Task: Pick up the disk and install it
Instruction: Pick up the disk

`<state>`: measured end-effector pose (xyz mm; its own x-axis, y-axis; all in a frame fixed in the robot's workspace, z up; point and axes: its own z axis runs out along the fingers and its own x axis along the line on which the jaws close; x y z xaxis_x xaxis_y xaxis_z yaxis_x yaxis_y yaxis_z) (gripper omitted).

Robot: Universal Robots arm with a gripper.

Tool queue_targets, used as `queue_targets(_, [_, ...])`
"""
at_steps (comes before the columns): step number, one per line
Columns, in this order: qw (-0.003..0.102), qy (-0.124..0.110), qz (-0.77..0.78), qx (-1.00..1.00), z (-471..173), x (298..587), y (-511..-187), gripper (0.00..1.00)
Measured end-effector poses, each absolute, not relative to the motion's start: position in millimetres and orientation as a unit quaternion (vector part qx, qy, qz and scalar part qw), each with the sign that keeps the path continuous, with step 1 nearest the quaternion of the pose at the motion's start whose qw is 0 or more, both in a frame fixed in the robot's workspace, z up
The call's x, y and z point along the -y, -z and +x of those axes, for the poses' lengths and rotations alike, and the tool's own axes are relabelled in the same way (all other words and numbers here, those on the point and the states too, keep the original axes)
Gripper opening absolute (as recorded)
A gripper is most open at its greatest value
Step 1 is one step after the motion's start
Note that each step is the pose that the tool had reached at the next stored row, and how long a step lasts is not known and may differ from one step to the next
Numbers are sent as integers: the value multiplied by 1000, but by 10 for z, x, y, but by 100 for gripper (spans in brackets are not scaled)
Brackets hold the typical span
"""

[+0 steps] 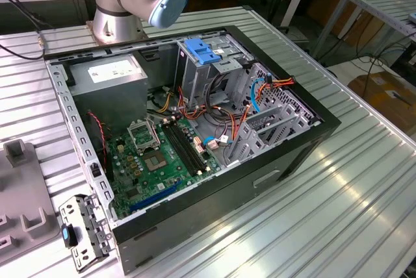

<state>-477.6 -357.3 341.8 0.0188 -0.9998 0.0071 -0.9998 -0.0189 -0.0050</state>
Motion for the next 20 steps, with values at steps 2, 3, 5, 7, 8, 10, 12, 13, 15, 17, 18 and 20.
queue_targets(2, [1,-4,714,700,-4777,3573,-3428,37])
queue_targets(3, [1,-4,714,700,-4777,3573,-3432,37])
queue_targets(5, [1,-4,714,700,-4777,3573,-3437,37])
queue_targets(7, [1,-4,714,700,-4777,3573,-3441,37])
queue_targets(8, [1,-4,714,700,-4777,3573,-3457,37])
queue_targets(10, [1,-4,714,700,-4777,3573,-3468,37])
queue_targets(12, [1,-4,714,700,-4776,3573,-3471,37])
queue_targets(13, [1,-4,714,700,-4777,3573,-3473,37])
queue_targets(15, [1,-4,714,700,-4777,3573,-3476,37])
queue_targets(17, [1,-4,714,700,-4777,3573,-3480,37])
queue_targets(18, [1,-4,714,700,-4777,3573,-3482,37])
queue_targets(20, [1,-4,714,700,-4777,3573,-3486,37])
